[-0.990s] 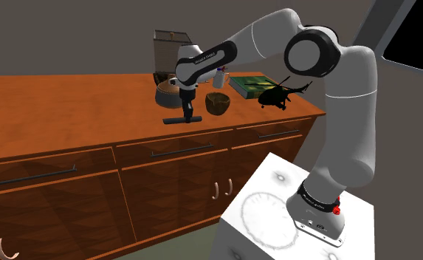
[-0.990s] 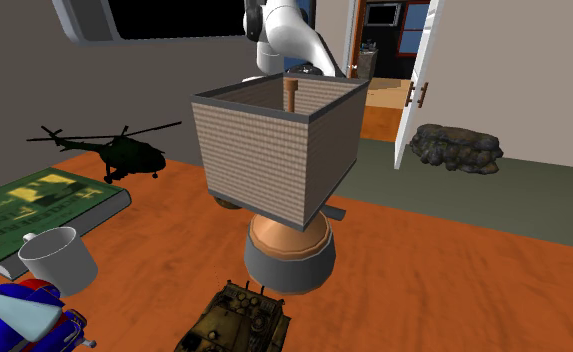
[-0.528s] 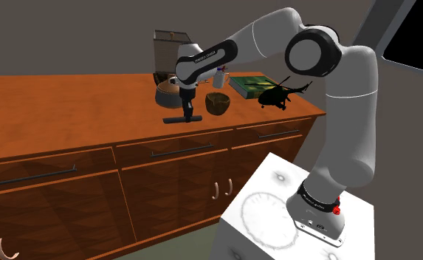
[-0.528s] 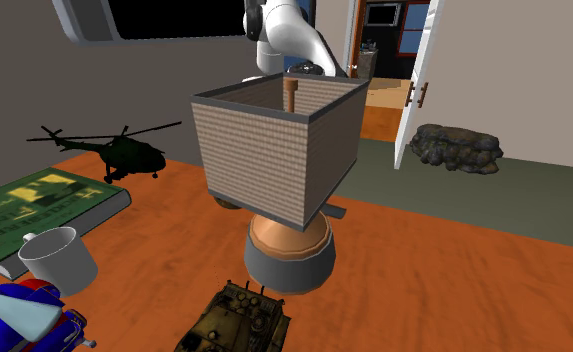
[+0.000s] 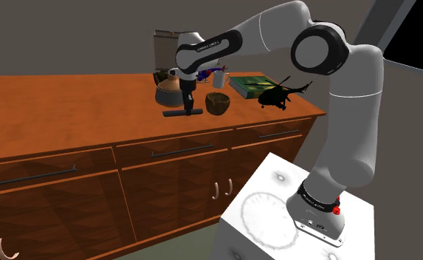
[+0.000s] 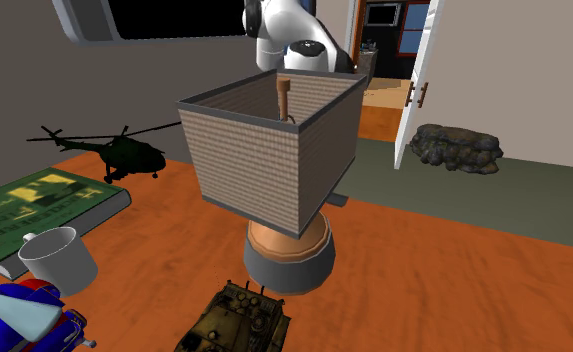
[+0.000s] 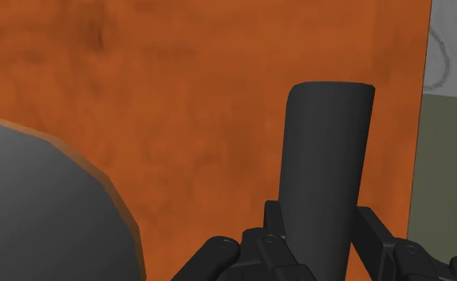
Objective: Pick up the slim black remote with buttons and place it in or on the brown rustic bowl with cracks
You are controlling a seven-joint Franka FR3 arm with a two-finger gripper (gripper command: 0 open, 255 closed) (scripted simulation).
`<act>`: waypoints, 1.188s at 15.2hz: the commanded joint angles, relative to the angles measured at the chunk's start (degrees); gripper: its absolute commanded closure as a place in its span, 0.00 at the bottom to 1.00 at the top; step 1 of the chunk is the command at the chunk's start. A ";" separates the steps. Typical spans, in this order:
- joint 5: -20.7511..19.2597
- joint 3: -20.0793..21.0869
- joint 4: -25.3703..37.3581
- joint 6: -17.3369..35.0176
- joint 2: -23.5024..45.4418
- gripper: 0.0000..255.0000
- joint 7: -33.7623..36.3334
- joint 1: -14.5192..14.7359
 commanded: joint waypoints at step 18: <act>-0.68 -0.26 9.47 -13.00 -3.68 1.00 0.83 -0.08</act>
